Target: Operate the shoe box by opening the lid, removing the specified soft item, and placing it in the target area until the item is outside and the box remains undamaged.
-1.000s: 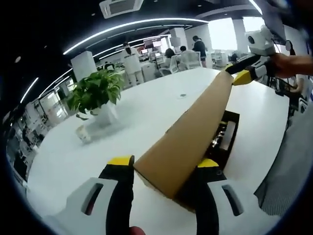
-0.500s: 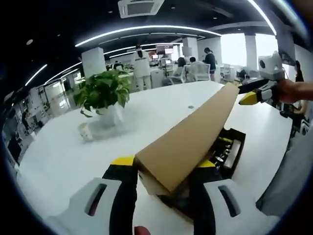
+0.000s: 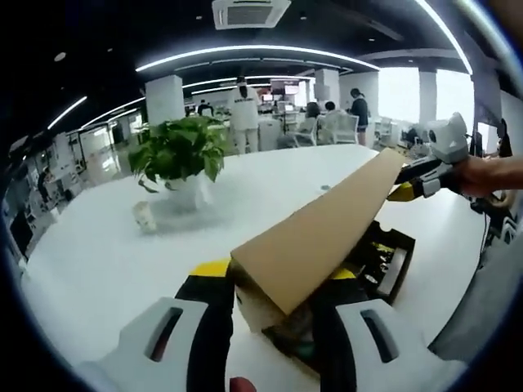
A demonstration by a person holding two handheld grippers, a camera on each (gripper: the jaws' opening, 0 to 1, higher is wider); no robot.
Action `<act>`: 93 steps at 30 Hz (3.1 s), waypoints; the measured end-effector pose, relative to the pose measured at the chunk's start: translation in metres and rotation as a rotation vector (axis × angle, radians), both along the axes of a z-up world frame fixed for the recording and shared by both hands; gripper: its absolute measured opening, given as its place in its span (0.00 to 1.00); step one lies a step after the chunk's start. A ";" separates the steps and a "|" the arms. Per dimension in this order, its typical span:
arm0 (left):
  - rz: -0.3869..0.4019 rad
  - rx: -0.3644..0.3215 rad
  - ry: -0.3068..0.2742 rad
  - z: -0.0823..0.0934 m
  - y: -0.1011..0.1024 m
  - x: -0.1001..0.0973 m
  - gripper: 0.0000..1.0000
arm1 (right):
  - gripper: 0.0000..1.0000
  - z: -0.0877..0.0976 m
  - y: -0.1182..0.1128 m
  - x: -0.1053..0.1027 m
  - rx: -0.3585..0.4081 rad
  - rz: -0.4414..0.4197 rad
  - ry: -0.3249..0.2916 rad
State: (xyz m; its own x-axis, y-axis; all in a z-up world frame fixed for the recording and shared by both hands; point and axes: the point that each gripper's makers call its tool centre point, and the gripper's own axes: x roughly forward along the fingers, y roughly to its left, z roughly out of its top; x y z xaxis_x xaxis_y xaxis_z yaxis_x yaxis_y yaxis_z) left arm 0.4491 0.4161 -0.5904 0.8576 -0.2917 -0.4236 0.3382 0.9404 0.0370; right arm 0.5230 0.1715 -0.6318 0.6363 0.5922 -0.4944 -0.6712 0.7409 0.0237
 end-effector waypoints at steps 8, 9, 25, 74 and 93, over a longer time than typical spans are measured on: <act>0.014 -0.005 0.004 0.002 0.005 0.006 0.30 | 0.27 -0.016 0.000 0.012 -0.005 -0.043 0.040; 0.015 -0.008 0.005 0.002 0.006 0.007 0.30 | 0.26 -0.018 -0.001 0.014 -0.006 -0.048 0.045; 0.072 -0.050 0.004 0.006 0.020 0.024 0.18 | 0.00 -0.035 0.001 0.035 0.013 -0.122 0.070; 0.212 -0.090 0.170 -0.066 0.044 0.026 0.05 | 0.00 -0.028 0.007 0.055 0.114 -0.188 0.067; 0.184 -0.081 0.175 -0.068 0.047 0.037 0.05 | 0.00 -0.027 0.009 0.064 0.128 -0.197 0.066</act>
